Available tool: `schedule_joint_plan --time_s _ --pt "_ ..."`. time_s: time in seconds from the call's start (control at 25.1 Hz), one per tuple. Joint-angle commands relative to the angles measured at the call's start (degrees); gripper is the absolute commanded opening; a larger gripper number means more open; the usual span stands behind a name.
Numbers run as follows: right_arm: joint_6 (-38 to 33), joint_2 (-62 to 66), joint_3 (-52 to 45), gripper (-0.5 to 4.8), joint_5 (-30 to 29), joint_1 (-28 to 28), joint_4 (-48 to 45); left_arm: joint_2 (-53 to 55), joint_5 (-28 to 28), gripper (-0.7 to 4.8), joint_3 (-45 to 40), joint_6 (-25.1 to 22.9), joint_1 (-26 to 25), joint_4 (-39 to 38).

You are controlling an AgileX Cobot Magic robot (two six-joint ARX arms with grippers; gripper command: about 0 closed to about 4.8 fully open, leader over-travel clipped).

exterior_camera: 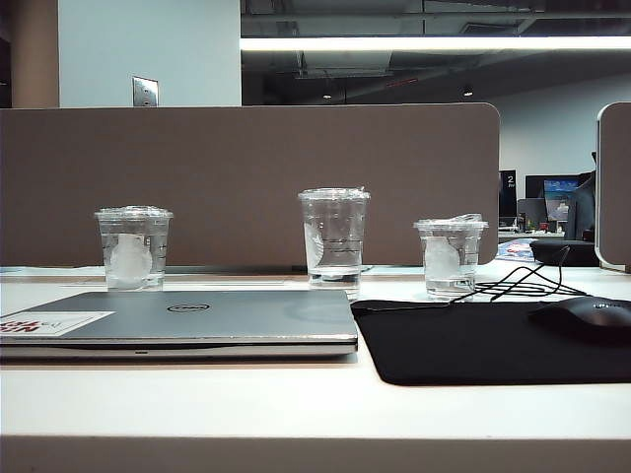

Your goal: Pick up the coffee cup on the middle and place it on the right side of the laptop.

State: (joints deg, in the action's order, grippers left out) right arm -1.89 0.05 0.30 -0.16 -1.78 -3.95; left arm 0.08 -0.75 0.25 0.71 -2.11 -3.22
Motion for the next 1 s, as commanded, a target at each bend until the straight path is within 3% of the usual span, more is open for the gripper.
schedule_joint_plan --time_s 0.04,0.8,1.0 --pt "0.04 -0.09 -0.24 -0.08 0.04 0.04 -0.92 0.0 0.13 -0.05 0.17 -0.24 -0.07 0.61" --pt "0.02 -0.09 -0.24 -0.08 0.04 0.04 -0.39 0.0 0.13 -0.05 0.2 -0.24 0.04 -0.79" --pt "0.0 -0.09 -0.24 -0.08 0.02 0.04 -0.46 0.0 -0.11 -0.05 0.2 -0.24 2.67 -0.76"
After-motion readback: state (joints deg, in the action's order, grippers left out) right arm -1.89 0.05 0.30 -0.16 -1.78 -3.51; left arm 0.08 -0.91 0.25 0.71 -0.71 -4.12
